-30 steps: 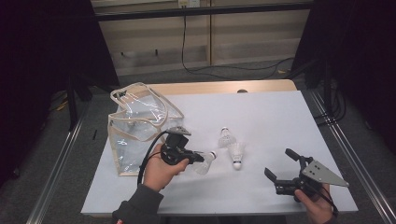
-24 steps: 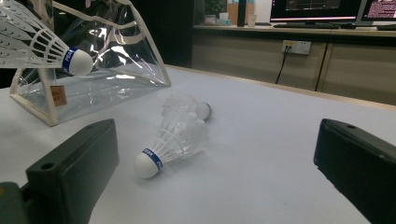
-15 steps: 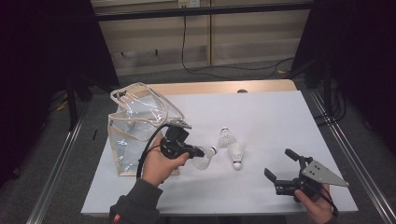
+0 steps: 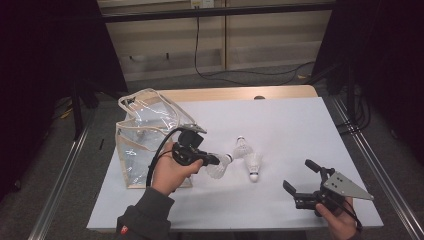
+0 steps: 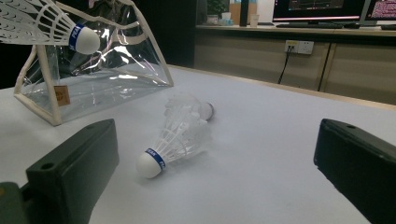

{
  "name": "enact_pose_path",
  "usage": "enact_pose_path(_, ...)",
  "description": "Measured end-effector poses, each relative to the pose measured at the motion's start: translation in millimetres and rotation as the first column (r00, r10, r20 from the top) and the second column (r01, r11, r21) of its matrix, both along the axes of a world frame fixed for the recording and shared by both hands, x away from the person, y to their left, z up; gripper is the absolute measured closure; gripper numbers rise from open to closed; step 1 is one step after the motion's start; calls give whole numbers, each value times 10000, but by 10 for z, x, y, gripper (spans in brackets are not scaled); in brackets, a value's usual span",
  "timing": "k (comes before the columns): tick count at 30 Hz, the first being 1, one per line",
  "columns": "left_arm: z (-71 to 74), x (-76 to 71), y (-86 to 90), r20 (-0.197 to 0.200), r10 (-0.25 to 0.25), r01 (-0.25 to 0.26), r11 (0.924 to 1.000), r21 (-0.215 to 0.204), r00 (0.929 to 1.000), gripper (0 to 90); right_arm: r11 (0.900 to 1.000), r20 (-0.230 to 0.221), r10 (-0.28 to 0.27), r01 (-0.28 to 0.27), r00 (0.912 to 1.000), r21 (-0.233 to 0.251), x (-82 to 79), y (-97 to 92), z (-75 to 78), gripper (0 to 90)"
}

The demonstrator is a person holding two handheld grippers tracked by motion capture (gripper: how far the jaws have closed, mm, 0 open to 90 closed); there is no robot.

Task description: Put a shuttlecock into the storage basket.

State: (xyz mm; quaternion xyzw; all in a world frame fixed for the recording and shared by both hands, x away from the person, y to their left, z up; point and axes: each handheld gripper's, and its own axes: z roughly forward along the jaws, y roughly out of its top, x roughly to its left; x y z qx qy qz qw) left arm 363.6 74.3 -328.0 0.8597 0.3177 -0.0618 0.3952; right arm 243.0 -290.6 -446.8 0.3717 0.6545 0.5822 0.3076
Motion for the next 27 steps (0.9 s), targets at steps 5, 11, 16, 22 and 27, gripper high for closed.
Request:
enact_pose_path(5,36,18,3,7,45,-45,10000,-5,10000,885,10000,7,-3,3,10000,-18,0,1,0,0)
enact_pose_path(11,80,47,25,0,54,-54,10000,33,10000,885,10000,20,-22,22,10000,-22,-1,-2,2,0)
enact_pose_path(16,103,63,31,-35,181,-181,9998,5,9998,886,10000,18,-22,22,10000,-6,-3,-4,3,0)
enact_pose_path(22,137,82,33,-28,105,-105,9999,43,9999,886,10000,9,-19,19,10000,-5,-3,-5,3,0)
enact_pose_path(27,179,94,32,12,91,-91,9998,161,10000,886,10000,17,-15,15,10000,-1,-3,-3,3,0)
